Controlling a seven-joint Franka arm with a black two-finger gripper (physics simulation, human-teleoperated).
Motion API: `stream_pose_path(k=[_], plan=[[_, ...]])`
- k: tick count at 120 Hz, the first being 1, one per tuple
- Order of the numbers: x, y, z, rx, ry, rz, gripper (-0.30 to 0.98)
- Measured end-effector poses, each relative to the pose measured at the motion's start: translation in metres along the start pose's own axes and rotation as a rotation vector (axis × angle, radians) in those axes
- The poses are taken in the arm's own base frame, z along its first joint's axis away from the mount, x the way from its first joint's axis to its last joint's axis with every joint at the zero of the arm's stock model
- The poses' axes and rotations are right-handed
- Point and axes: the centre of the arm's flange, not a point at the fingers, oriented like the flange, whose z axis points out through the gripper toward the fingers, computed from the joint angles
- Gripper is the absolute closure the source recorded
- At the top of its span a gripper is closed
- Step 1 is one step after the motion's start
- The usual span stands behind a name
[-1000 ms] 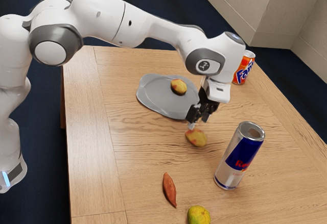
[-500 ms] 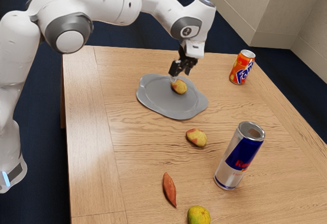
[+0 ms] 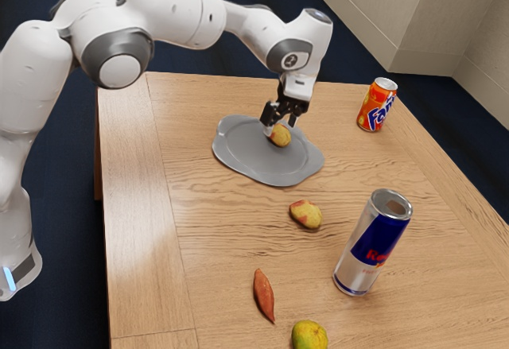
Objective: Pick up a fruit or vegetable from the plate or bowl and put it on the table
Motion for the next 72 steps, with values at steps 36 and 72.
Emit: stream_pose_path(k=[36,72], plan=[[-0.010,-0.006,0.015,-0.016,0.010,0.024,0.00],[-0.016,-0.010,0.022,-0.020,0.037,0.022,0.24]])
